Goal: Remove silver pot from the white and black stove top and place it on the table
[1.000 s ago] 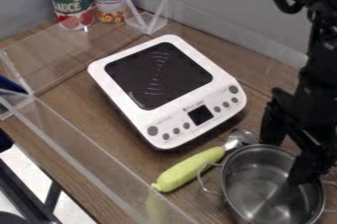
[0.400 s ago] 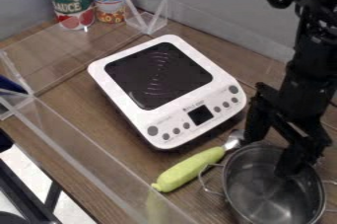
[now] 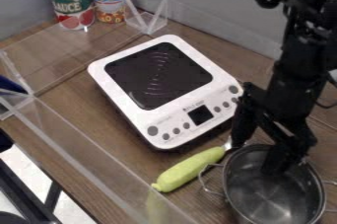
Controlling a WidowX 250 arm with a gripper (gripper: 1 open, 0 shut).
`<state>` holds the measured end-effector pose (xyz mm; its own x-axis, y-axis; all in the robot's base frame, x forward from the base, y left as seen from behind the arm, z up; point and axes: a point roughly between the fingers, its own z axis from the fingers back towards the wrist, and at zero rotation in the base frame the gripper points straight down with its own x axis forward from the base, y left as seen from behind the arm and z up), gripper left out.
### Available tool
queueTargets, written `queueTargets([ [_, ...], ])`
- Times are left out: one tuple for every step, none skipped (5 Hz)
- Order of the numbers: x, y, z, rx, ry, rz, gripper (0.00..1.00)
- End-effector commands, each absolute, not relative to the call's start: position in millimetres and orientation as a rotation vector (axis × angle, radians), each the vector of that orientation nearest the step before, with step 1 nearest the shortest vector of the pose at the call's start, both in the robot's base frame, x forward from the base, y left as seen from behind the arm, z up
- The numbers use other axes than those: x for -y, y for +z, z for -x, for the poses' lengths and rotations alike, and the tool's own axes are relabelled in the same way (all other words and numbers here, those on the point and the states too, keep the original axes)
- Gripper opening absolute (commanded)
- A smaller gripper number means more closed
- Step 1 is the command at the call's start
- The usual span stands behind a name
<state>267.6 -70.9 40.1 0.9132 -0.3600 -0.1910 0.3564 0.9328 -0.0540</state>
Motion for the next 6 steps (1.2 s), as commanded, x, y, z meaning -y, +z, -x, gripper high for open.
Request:
queueTargets([
  [58.0,54.1,-271.1,-0.146,-0.306,0.018,1.00],
  [48.2,53.5,-268.6,-0.148,-0.251,0.020,1.00],
  [55.2,56.8,-269.0,-0.136,-0.279,0.021,1.00],
  [63.0,59.1,-269.8,-0.120,-0.304,0.023,1.00],
  [74.3,56.3,-268.4,-0.119,-0.242,0.039,1.00],
  [85.8,53.8,-267.3,-0.122,-0.178,0.052,1.00],
])
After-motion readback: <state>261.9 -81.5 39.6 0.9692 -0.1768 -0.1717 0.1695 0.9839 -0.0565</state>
